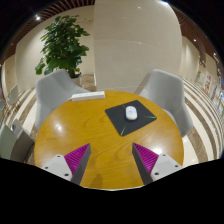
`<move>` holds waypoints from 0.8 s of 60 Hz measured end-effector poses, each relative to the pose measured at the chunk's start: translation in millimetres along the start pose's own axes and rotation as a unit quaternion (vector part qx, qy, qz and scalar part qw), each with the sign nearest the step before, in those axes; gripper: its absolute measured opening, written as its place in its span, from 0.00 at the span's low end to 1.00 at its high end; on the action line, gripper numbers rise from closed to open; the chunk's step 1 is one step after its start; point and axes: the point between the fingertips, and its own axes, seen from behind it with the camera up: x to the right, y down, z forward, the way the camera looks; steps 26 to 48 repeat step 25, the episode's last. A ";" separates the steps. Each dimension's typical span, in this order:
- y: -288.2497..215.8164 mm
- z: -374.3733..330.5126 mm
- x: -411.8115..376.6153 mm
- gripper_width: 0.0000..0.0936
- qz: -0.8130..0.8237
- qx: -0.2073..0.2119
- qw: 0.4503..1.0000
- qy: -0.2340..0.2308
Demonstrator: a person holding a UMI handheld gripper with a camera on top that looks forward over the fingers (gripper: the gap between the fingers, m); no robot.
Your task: Arrange mouse
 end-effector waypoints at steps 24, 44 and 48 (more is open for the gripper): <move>67.7 -84.6 -23.2 0.92 -0.002 -0.008 1.000 -0.025; 68.8 -86.2 -22.5 0.92 -0.003 -0.008 1.000 -0.025; 68.8 -86.2 -22.5 0.92 -0.003 -0.008 1.000 -0.025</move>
